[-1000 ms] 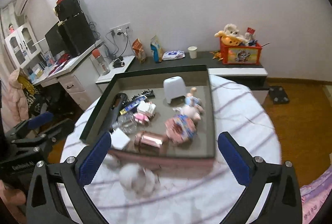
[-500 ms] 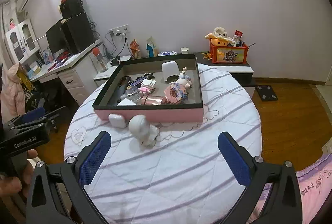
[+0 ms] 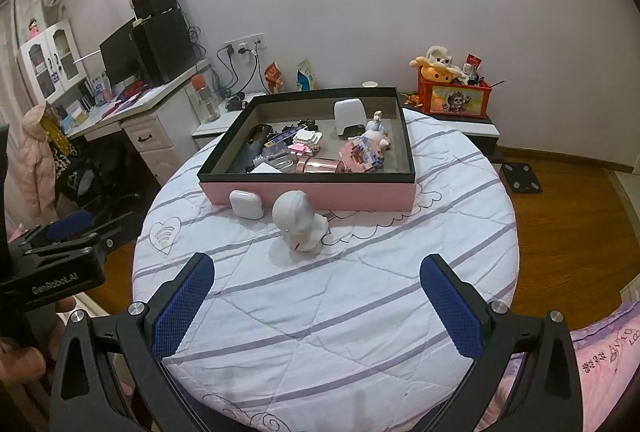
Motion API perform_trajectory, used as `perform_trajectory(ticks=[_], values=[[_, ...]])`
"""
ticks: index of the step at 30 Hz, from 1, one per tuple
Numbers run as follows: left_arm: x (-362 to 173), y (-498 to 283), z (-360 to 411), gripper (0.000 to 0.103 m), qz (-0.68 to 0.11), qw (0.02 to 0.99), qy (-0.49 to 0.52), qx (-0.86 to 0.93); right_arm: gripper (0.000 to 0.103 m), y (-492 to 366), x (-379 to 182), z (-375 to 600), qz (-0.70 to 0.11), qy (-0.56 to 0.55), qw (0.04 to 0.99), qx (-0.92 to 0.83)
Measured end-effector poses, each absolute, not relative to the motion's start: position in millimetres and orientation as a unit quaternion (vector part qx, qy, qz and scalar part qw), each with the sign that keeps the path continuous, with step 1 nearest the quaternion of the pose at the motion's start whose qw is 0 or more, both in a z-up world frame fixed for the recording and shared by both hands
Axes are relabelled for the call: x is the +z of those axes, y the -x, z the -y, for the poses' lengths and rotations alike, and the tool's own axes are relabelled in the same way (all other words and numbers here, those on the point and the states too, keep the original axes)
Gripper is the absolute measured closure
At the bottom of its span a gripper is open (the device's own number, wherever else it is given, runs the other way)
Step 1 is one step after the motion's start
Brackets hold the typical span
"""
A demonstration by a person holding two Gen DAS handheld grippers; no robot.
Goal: Organize rigid objects
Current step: 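Withdraw both open tools from the box toward the earbud case and white figure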
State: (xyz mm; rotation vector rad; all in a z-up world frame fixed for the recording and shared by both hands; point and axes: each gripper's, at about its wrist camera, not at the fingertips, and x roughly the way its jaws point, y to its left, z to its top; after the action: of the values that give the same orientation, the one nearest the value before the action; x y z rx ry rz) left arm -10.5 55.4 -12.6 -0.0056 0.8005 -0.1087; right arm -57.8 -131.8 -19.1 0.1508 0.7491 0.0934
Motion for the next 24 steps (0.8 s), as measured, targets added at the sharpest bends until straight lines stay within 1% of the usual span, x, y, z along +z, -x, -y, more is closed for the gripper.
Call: perform_trajectory(ticks=[11,24], values=[[-25,1,-52,0.000,-0.405,0.913,0.000,-0.056,0.000,45,-33,129,-0.387,-0.068,0.918,0.049],[-61,-34,-52,0.000,-0.442,0.896,-0.009,-0.050,0.000,-15,-81,122,-0.435,-0.062,0.897,0.056]])
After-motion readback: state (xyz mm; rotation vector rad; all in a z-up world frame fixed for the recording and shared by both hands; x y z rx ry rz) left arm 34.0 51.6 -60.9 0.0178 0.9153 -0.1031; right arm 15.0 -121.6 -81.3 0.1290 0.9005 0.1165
